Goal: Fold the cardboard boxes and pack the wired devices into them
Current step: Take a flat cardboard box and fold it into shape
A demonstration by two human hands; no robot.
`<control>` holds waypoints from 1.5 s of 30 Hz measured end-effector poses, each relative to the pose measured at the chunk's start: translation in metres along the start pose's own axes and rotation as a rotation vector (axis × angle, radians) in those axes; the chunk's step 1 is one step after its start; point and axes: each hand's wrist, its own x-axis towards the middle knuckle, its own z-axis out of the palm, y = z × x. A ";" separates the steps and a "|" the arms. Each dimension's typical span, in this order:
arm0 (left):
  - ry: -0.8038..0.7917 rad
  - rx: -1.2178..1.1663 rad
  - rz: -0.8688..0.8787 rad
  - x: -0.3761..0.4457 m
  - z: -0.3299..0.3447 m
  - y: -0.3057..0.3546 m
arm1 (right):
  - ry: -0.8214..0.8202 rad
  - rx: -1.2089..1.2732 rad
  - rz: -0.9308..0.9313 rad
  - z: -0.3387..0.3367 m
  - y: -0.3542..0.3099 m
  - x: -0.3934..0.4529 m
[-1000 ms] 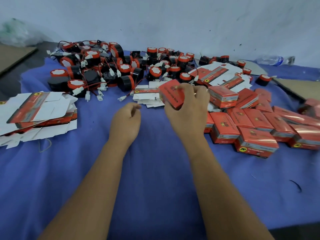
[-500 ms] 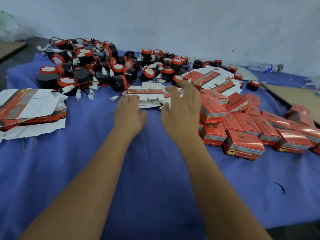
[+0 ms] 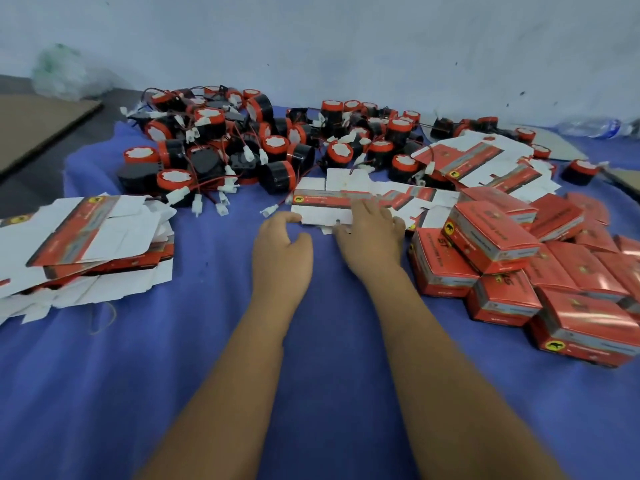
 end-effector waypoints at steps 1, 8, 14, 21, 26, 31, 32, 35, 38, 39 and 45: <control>0.013 -0.018 -0.011 0.001 -0.001 0.000 | 0.049 -0.034 0.003 0.001 -0.002 -0.002; -0.087 -0.010 -0.029 0.000 -0.005 0.006 | 0.074 0.162 -0.018 0.000 -0.007 -0.027; 0.020 -0.096 -0.011 -0.008 -0.009 0.005 | 0.104 0.125 -0.089 -0.002 -0.008 -0.043; 0.122 0.097 -0.004 -0.011 -0.017 -0.002 | 0.006 0.208 -0.121 0.000 -0.006 -0.047; -0.026 0.459 0.042 -0.009 -0.011 -0.003 | -0.006 0.415 -0.160 -0.004 -0.003 -0.049; 0.164 -0.103 -0.046 -0.006 -0.019 -0.001 | -0.003 0.456 -0.144 -0.008 -0.005 -0.053; 0.213 -0.195 -0.058 -0.007 -0.021 -0.001 | -0.029 0.525 -0.144 -0.010 -0.004 -0.054; 0.308 -0.505 -0.163 -0.003 -0.026 -0.002 | -0.126 0.672 -0.177 -0.015 -0.003 -0.059; 0.301 -0.858 -0.298 0.002 -0.032 -0.003 | -0.142 0.717 -0.226 -0.016 -0.005 -0.061; 0.287 -0.937 -0.310 0.003 -0.033 -0.003 | -0.147 0.731 -0.225 -0.017 -0.006 -0.061; 0.185 -0.858 -0.162 -0.002 -0.031 0.004 | 0.075 0.511 -0.175 -0.018 -0.011 -0.061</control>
